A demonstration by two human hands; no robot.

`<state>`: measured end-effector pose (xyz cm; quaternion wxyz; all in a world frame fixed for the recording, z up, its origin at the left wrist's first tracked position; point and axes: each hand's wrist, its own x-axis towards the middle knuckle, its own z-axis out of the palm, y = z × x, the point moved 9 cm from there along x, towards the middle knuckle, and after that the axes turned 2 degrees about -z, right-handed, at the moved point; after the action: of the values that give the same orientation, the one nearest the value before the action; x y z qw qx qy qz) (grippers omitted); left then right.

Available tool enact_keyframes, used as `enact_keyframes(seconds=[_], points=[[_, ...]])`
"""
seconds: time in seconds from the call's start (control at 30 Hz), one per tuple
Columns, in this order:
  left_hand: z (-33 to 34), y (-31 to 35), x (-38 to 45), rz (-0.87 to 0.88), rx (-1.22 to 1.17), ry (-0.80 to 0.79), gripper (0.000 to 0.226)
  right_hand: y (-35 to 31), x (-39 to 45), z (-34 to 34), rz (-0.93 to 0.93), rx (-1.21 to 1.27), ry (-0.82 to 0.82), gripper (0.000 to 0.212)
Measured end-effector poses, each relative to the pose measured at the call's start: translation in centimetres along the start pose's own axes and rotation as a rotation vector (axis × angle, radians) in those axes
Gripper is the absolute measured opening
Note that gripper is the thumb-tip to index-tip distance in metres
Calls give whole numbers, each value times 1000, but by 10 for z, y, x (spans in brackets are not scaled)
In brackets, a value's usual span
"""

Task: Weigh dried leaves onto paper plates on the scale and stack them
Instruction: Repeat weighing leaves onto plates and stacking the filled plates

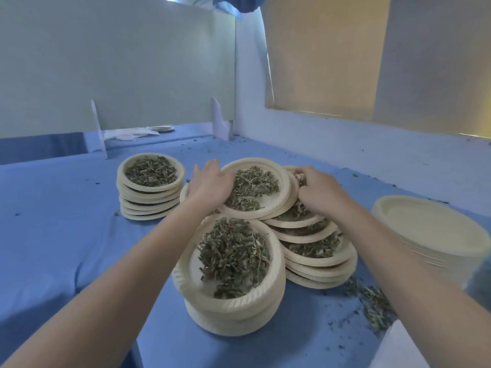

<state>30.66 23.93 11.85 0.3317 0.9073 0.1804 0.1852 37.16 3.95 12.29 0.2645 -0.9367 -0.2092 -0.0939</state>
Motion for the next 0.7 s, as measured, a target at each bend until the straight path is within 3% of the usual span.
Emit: enact_keyframes(seconds=[0.2, 0.37, 0.5, 0.6, 0.7], points=[[39, 93, -35, 280, -57, -71, 53, 14, -26, -34, -22, 30, 21, 53], [128, 173, -75, 403, -160, -315, 54, 70, -54, -82, 30, 20, 65, 52], [196, 212, -99, 394, -182, -433, 52, 133, -80, -106, 120, -39, 81, 52], [222, 219, -102, 361, -155, -426, 50, 177, -91, -109, 191, -100, 55, 48], [227, 218, -93, 345, -91, -318, 49, 212, -92, -107, 282, -141, 41, 42]])
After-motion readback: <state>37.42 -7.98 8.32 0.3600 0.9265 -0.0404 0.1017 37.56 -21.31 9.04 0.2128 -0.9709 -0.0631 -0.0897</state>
